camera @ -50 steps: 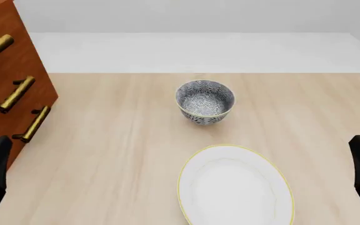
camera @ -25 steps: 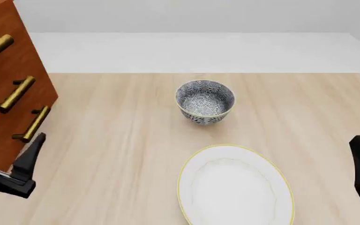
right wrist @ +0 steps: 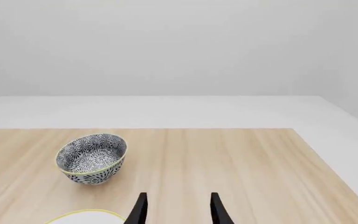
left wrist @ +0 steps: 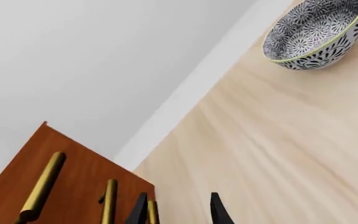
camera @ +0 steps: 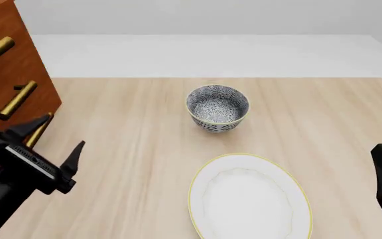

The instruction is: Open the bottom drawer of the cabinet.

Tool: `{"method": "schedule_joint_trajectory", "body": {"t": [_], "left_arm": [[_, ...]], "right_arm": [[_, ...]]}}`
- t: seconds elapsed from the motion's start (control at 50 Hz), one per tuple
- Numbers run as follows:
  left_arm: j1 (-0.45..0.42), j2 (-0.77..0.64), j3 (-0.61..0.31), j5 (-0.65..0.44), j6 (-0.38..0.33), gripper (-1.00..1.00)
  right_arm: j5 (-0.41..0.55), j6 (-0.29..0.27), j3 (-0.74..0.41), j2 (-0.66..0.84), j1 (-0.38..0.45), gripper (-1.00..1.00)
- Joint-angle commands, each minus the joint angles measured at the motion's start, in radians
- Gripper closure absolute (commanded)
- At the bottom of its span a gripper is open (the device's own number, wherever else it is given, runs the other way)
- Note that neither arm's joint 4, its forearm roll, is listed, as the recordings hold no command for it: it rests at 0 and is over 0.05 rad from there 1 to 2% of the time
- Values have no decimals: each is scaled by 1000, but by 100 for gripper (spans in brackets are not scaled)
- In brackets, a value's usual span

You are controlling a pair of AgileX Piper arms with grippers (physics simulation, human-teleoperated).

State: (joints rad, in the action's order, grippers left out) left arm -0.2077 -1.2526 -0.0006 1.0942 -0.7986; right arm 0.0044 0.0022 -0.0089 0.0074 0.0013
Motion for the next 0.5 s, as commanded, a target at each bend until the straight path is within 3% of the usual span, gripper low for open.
{"method": "schedule_joint_trajectory", "body": {"t": [0.02, 0.5], "left_arm": [[25, -162, -1, 126, -93, -100], [111, -279, -71, 126, -158, -100]], "right_arm": [[2, 1, -2, 1, 0, -100], [1, -1, -1, 0, 1, -100]]}}
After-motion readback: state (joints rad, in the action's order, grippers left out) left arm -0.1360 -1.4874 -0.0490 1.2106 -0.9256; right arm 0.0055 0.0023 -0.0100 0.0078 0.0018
